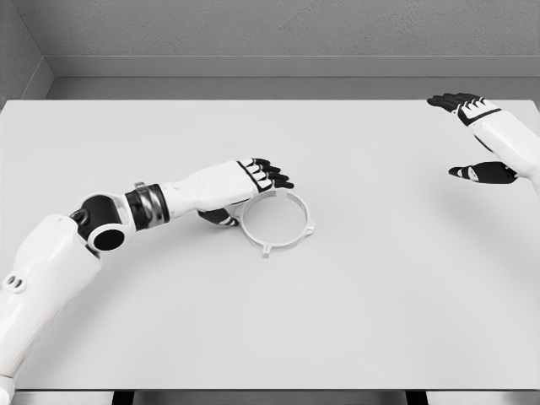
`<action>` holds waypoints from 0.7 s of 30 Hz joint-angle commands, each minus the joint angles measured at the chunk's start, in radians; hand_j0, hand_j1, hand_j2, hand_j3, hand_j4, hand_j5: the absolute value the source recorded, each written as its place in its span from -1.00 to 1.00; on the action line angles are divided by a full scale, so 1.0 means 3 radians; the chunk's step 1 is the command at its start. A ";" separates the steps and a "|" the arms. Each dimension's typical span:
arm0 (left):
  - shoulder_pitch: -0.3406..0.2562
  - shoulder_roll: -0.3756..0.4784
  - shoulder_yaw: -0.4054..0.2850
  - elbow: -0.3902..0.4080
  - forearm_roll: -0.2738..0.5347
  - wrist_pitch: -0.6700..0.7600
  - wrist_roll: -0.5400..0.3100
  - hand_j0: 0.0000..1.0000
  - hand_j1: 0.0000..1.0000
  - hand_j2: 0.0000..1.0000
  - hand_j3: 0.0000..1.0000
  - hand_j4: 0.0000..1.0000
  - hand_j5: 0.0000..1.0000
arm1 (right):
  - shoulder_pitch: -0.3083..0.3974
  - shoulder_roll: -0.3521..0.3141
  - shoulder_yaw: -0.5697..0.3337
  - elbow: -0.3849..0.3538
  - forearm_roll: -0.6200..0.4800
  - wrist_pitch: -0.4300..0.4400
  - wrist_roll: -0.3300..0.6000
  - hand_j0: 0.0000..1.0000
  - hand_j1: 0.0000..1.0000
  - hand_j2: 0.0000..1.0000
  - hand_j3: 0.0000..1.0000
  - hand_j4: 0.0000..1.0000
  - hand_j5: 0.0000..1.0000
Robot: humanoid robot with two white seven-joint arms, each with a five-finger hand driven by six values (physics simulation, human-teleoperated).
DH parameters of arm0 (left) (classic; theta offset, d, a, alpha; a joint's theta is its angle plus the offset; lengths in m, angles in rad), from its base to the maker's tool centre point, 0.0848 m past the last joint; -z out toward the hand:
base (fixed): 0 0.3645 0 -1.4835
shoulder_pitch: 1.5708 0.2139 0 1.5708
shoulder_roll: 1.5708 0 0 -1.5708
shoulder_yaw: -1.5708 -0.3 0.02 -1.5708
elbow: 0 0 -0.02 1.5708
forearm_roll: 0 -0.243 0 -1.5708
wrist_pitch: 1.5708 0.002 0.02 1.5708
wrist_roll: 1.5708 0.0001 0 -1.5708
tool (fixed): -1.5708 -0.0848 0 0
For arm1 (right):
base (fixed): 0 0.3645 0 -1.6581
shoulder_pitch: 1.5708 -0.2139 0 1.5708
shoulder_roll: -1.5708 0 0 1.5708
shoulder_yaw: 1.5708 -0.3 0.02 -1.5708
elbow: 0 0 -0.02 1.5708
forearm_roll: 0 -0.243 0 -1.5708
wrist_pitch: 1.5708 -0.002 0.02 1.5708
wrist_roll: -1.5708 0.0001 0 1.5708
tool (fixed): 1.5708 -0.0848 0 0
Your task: Assemble PVC drainage pipe clamps
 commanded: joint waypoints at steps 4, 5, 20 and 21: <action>0.0000 -0.0037 0.0002 -0.0002 -0.0008 0.0005 -0.0002 1.00 1.00 1.00 1.00 1.00 1.00 | 0.0000 -0.0003 -0.0001 -0.0001 -0.0024 0.0006 -0.0005 1.00 1.00 1.00 1.00 1.00 1.00; 0.0000 -0.0042 0.0002 -0.0007 -0.0008 0.0005 -0.0002 1.00 1.00 1.00 1.00 1.00 1.00 | 0.0000 -0.0003 -0.0001 -0.0001 -0.0024 0.0006 -0.0005 1.00 1.00 1.00 1.00 1.00 1.00; 0.0010 -0.0063 0.0002 -0.0058 -0.0029 0.0005 -0.0002 1.00 1.00 1.00 1.00 1.00 1.00 | 0.0010 -0.0003 -0.0001 -0.0001 -0.0029 0.0006 -0.0010 1.00 1.00 1.00 1.00 1.00 1.00; 0.0010 -0.0058 0.0002 -0.0043 -0.0029 0.0005 -0.0002 1.00 1.00 1.00 1.00 1.00 1.00 | 0.0010 -0.0003 -0.0001 -0.0001 -0.0029 0.0006 -0.0010 1.00 1.00 1.00 1.00 1.00 1.00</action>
